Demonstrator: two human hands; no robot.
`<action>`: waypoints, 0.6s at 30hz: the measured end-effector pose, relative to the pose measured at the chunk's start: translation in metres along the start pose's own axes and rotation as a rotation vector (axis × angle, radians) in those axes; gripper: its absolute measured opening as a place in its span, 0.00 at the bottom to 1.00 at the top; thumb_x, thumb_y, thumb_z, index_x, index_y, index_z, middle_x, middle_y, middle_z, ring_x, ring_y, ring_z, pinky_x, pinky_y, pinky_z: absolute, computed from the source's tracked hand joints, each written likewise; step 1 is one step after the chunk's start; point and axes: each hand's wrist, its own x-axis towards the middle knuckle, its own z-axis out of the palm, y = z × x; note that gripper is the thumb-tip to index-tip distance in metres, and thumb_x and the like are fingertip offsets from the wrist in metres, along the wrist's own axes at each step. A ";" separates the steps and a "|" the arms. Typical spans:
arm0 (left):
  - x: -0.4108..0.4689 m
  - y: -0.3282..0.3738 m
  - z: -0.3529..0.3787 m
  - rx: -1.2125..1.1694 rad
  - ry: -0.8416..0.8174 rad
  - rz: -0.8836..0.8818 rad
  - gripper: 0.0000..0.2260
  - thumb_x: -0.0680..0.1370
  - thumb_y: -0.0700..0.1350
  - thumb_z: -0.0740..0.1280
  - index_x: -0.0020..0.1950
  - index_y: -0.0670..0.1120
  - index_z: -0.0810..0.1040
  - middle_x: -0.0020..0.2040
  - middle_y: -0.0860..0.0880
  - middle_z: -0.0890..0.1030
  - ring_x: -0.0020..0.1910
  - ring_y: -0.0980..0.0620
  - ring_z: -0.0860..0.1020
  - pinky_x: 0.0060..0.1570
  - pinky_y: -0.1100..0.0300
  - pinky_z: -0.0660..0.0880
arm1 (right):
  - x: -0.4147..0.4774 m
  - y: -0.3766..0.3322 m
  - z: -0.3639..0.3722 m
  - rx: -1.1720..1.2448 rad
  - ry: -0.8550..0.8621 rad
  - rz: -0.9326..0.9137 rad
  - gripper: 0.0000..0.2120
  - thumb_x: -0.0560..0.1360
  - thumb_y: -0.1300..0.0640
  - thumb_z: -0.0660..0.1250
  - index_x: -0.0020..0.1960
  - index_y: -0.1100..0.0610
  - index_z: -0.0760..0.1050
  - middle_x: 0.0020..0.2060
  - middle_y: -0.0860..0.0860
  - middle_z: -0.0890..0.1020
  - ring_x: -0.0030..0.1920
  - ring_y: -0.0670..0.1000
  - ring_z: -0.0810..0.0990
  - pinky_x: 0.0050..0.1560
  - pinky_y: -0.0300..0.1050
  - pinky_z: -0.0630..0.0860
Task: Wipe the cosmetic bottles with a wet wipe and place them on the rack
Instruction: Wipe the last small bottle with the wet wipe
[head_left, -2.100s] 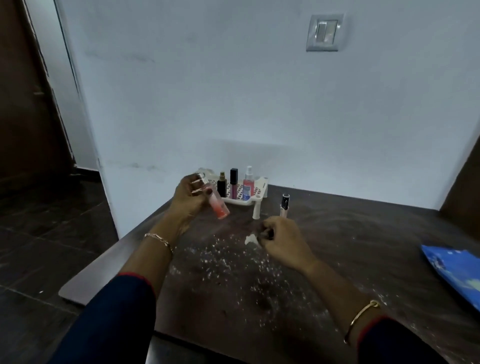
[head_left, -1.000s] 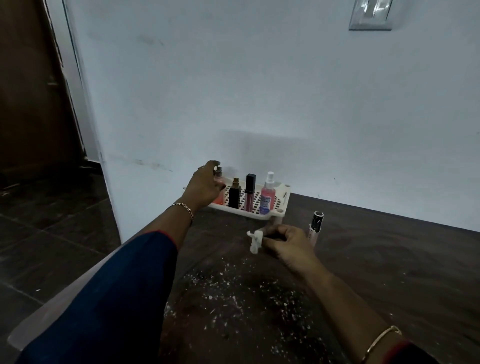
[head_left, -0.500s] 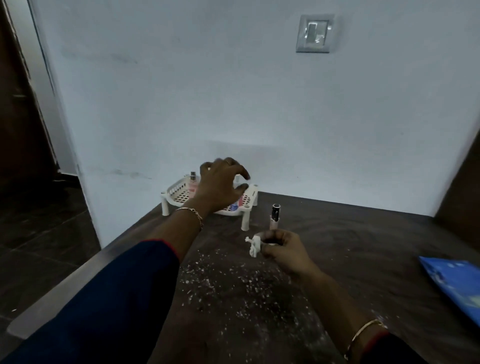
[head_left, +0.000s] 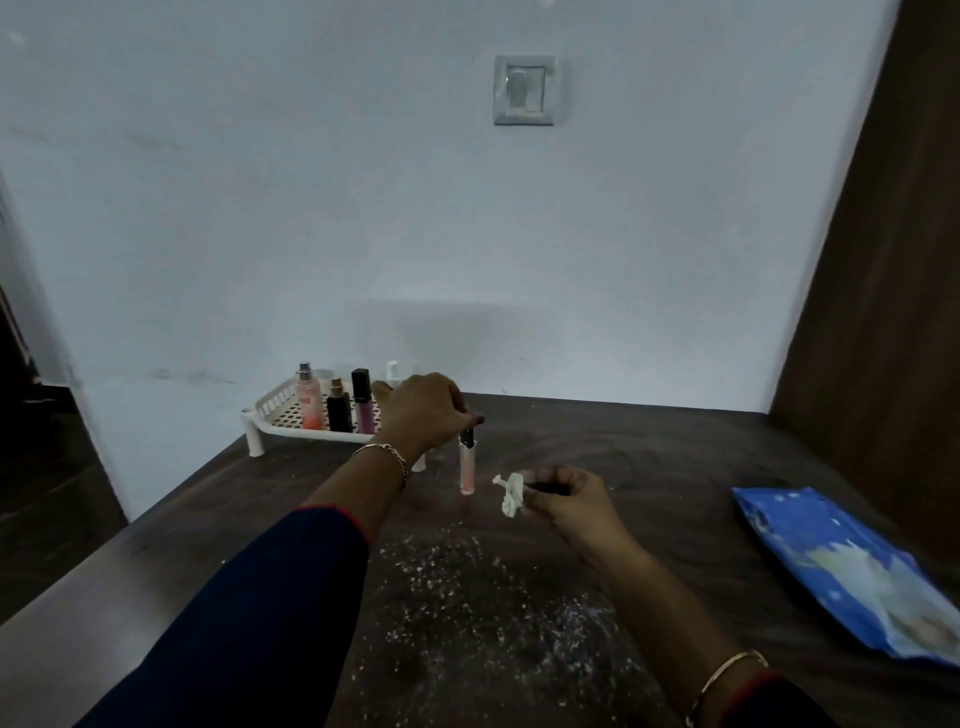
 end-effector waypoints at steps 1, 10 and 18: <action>-0.001 0.001 0.001 0.009 -0.003 -0.004 0.14 0.70 0.62 0.69 0.43 0.52 0.83 0.39 0.57 0.80 0.48 0.52 0.77 0.57 0.46 0.60 | 0.000 0.000 -0.003 0.011 0.013 0.005 0.08 0.70 0.73 0.68 0.39 0.61 0.79 0.31 0.49 0.83 0.32 0.44 0.82 0.32 0.33 0.77; -0.021 0.011 -0.003 -0.042 0.008 0.083 0.11 0.71 0.59 0.68 0.43 0.53 0.82 0.43 0.57 0.82 0.49 0.55 0.78 0.56 0.50 0.59 | -0.011 -0.001 -0.016 0.202 0.126 0.064 0.05 0.72 0.71 0.67 0.44 0.64 0.79 0.40 0.58 0.84 0.42 0.53 0.83 0.36 0.35 0.79; -0.077 0.034 -0.032 -0.145 0.034 0.262 0.12 0.72 0.58 0.69 0.44 0.52 0.83 0.40 0.58 0.82 0.45 0.59 0.77 0.54 0.53 0.59 | -0.068 0.005 -0.020 0.394 0.210 0.131 0.07 0.74 0.72 0.64 0.44 0.62 0.76 0.44 0.55 0.83 0.44 0.50 0.82 0.42 0.39 0.78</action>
